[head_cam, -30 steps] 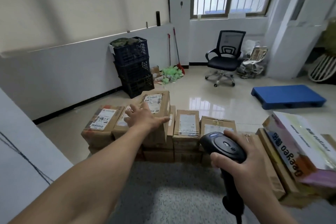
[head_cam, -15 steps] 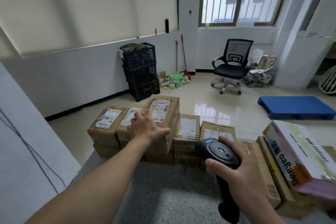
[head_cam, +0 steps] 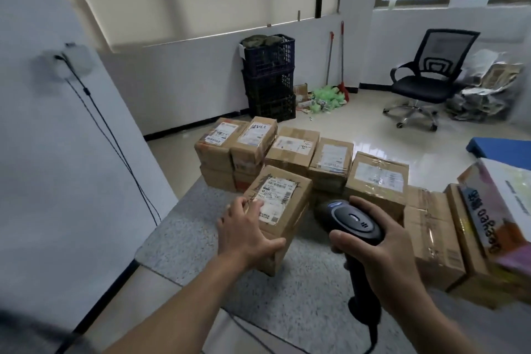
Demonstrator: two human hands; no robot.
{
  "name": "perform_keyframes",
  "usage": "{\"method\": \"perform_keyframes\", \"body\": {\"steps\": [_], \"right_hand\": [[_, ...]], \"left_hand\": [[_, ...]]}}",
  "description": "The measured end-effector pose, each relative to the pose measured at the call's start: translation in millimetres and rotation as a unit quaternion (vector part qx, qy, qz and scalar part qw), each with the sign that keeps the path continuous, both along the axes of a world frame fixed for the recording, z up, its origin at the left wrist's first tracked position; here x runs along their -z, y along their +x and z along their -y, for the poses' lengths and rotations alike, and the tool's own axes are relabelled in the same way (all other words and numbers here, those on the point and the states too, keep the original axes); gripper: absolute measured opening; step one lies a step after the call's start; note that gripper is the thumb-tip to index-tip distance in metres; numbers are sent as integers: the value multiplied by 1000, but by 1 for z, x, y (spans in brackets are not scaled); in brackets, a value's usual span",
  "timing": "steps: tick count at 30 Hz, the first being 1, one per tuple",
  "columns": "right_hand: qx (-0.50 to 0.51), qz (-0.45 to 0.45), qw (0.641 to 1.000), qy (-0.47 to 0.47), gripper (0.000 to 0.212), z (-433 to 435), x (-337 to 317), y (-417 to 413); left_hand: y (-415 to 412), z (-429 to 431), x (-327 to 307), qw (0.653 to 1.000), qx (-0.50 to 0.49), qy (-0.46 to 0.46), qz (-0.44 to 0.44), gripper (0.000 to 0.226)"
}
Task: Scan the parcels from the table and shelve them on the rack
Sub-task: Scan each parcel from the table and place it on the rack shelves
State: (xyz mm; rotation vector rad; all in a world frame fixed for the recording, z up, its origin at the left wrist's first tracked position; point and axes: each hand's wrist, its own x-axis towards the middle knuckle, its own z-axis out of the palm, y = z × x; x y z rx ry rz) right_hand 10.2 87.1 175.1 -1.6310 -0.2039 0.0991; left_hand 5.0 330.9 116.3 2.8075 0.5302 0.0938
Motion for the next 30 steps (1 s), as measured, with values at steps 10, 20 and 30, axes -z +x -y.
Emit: {"method": "perform_keyframes", "body": {"steps": [10,20,30], "right_hand": [[-18,-49,998,-37,78,-31,15,-29],[-9,-63,996,-62,81,-71,28,-42],[21,-72,996,-48,74,-82,35,-47]], "left_hand": [[-54,-41,72,989,-44,8,-140,100],[-57,-89,98,979,-69,-93,-166,102],[-28,-84,91,988,-24,-72,-133,107]]}}
